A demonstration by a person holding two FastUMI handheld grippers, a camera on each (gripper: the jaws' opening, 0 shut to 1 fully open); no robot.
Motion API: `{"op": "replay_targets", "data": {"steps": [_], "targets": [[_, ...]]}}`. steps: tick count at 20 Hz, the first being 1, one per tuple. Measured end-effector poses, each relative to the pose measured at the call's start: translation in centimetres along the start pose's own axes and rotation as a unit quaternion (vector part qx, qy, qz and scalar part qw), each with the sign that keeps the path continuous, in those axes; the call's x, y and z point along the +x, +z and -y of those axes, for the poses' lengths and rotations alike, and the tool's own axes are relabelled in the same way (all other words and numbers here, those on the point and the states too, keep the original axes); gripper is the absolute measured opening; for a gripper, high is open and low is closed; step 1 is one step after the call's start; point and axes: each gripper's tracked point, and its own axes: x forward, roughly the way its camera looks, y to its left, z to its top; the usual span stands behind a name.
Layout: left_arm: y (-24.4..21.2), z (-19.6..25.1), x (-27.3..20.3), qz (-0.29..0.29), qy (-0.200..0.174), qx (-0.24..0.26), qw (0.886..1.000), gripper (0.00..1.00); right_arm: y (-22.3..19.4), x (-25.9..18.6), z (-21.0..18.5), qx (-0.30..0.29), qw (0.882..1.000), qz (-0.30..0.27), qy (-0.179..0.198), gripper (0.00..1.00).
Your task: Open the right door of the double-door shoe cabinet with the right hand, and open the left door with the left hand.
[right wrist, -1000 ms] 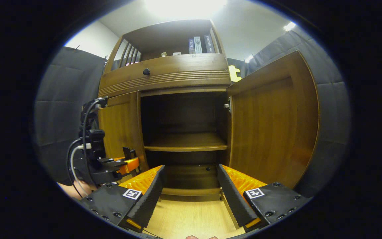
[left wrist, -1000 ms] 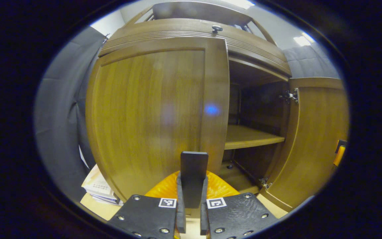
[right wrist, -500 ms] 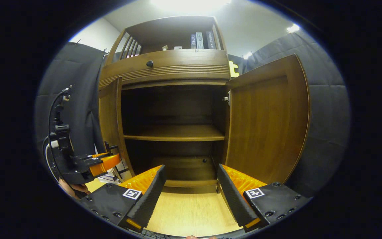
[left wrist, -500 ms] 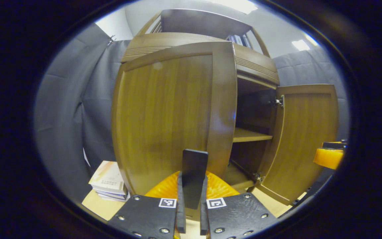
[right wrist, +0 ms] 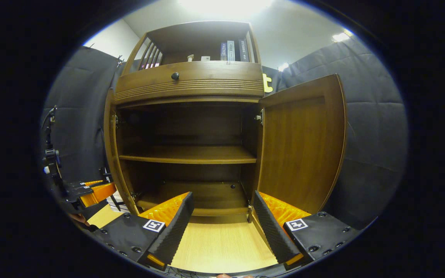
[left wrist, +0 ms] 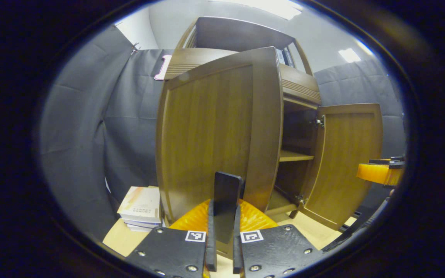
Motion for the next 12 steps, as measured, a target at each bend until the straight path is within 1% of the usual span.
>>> {"op": "replay_targets", "data": {"steps": [1, 2, 4, 5, 8, 10, 12], "targets": [[0.0, -0.7, -0.6, 0.003, 0.003, -0.002, 1.0, 0.19, 0.2, -0.2, 0.0, -0.001, 1.0, 0.001, -0.003, 0.98], [0.0, -1.3, -1.0, 0.003, 0.006, -0.009, 1.0, 0.17, 0.2, -0.3, -0.1, -0.001, 1.0, 0.005, -0.007, 0.98], [0.0, -2.3, -1.8, 0.002, 0.01, -0.022, 1.0, 0.19, 0.5, -0.6, -0.3, -0.004, 1.0, 0.014, -0.012, 0.93], [0.0, -2.7, -2.2, 0.004, 0.012, -0.025, 1.0, 0.19, 0.6, -0.6, -0.6, -0.007, 1.0, 0.015, -0.012, 0.92], [0.0, -4.5, -3.5, 0.015, 0.019, -0.025, 0.999, 0.19, 0.5, -0.5, -1.2, -0.009, 1.0, 0.017, -0.008, 0.93], [0.1, -6.3, -4.4, 0.017, 0.022, -0.025, 0.999, 0.19, 0.4, -0.7, -1.5, -0.008, 1.0, 0.019, -0.004, 0.93], [0.1, -8.6, -4.9, 0.016, 0.034, -0.017, 0.999, 0.18, 0.2, -0.7, -1.8, -0.008, 1.0, 0.021, -0.001, 0.93]]}}
